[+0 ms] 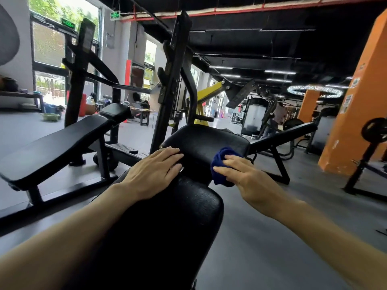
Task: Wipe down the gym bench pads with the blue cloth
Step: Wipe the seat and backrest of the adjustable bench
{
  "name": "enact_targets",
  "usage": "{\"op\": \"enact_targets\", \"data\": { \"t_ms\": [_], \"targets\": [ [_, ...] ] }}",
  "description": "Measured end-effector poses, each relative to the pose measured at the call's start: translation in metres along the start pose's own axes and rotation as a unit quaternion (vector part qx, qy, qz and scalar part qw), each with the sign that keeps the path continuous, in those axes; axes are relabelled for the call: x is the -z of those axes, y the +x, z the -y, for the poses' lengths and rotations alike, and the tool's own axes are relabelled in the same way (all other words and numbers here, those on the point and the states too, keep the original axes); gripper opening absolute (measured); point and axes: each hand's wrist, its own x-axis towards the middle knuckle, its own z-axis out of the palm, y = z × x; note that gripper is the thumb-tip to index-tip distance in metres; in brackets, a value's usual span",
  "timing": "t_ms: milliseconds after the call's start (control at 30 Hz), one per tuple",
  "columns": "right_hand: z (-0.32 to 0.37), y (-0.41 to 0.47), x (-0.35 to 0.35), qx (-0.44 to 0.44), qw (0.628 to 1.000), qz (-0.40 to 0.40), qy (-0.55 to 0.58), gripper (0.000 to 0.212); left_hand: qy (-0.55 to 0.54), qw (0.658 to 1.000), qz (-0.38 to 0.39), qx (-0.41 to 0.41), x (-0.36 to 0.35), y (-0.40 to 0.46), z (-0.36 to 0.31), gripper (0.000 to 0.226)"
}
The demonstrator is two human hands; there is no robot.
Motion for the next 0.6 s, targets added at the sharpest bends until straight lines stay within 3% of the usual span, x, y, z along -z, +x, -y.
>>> {"op": "enact_targets", "data": {
  "t_ms": [167,333,600],
  "targets": [
    [0.002,-0.021,-0.007,-0.003,0.999,-0.052,-0.012,0.065,0.009,1.0,0.002,-0.014,0.006,-0.006,-0.005,0.076],
    [0.02,-0.068,-0.024,-0.067,0.988,-0.137,-0.026,0.066,0.011,0.999,0.009,-0.044,0.011,-0.006,-0.024,0.069],
    [0.019,-0.088,-0.032,-0.151,0.972,-0.177,0.023,0.06,-0.024,0.999,0.011,-0.036,0.004,0.025,-0.07,0.052]
  ]
}}
